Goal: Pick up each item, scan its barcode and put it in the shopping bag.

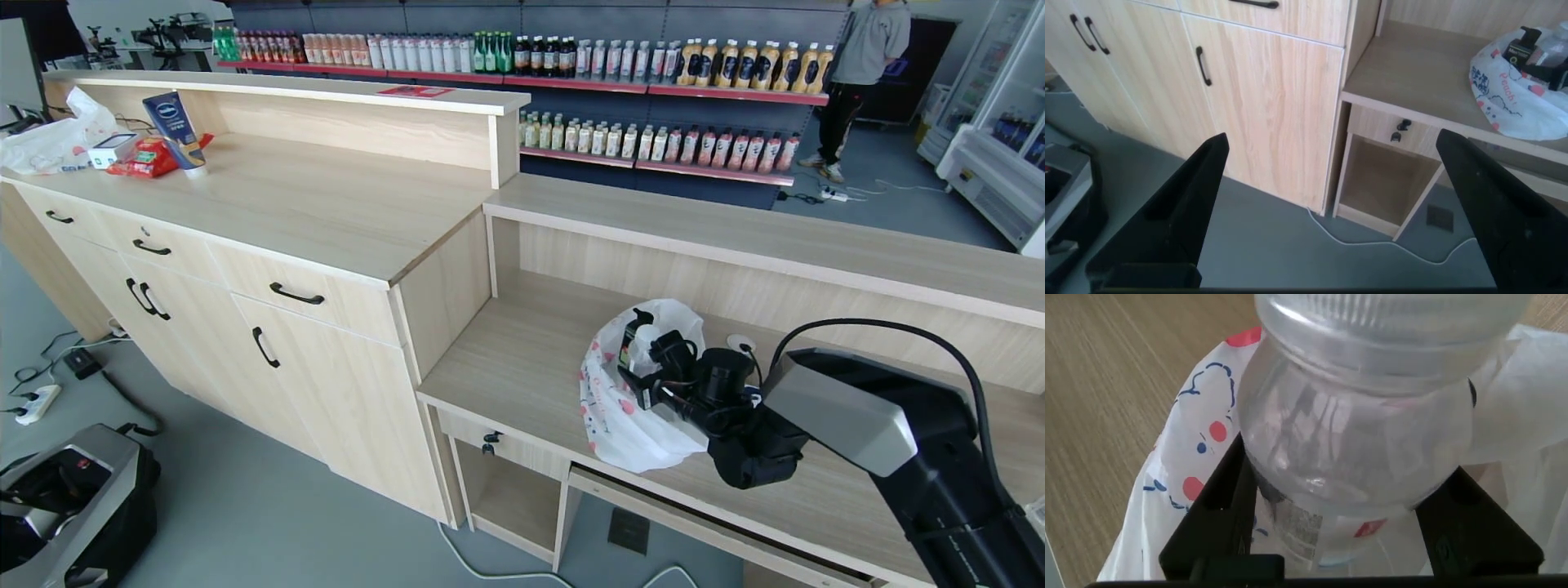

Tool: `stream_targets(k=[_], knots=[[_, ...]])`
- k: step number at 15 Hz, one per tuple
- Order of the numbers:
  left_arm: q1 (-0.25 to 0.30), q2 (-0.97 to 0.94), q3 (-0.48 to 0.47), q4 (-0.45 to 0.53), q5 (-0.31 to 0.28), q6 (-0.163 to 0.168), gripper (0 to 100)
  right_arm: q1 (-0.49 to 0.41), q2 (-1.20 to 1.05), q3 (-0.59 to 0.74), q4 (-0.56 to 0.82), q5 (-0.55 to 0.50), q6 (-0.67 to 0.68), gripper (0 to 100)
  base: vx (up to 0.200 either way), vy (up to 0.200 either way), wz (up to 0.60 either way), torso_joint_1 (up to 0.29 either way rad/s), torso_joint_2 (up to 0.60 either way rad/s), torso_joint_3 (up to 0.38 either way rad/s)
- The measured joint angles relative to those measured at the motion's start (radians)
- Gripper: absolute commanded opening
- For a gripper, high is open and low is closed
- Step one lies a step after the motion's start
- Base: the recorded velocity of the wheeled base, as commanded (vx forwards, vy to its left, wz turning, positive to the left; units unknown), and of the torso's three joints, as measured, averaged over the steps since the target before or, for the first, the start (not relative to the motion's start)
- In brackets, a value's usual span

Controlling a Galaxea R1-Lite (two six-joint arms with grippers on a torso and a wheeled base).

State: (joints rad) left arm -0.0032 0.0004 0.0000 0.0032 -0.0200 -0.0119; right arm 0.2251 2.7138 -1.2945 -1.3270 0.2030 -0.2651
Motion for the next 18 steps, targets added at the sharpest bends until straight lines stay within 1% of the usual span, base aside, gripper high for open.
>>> stream_targets(k=[3, 5, 8, 10, 12, 15, 16, 18], knots=[[0.000, 0.000, 0.000, 0.001, 0.000, 0.000, 100, -0.001, -0.008, 0.004, -0.001, -0.001, 0.005, 100, 0.000, 0.000, 0.00, 0.000, 0.00, 0.000], [0.000, 0.000, 0.000, 0.000, 0.000, 0.000, 100, -0.001, -0.053, 0.027, 0.001, -0.001, 0.008, 100, 0.000, 0.000, 0.00, 0.000, 0.00, 0.000], [0.000, 0.000, 0.000, 0.000, 0.000, 0.000, 100, -0.003, -0.145, 0.101, 0.020, -0.003, 0.005, 100, 0.000, 0.000, 0.00, 0.000, 0.00, 0.000], [0.000, 0.000, 0.000, 0.000, 0.000, 0.000, 100, -0.003, -0.251, 0.172, 0.064, -0.010, 0.000, 100, 0.000, 0.000, 0.00, 0.000, 0.00, 0.000], [0.000, 0.000, 0.000, 0.001, 0.000, 0.000, 100, -0.003, -0.393, 0.260, 0.127, -0.044, -0.022, 100, 0.000, 0.000, 0.00, 0.000, 0.00, 0.000], [0.000, 0.000, 0.000, 0.001, 0.000, 0.000, 100, -0.008, -0.673, 0.426, 0.268, -0.133, -0.069, 100, 0.000, 0.000, 0.00, 0.000, 0.00, 0.000], [0.000, 0.000, 0.000, 0.000, 0.000, 0.000, 100, -0.021, -0.771, 0.485, 0.334, -0.153, -0.093, 100, 0.000, 0.000, -0.60, 0.007, 0.00, -0.002], [0.000, 0.000, 0.000, 0.000, 0.000, 0.000, 100, -0.108, -0.939, 0.585, 0.482, -0.177, -0.163, 100, 0.000, 0.000, -0.60, 0.000, 0.00, 0.002]])
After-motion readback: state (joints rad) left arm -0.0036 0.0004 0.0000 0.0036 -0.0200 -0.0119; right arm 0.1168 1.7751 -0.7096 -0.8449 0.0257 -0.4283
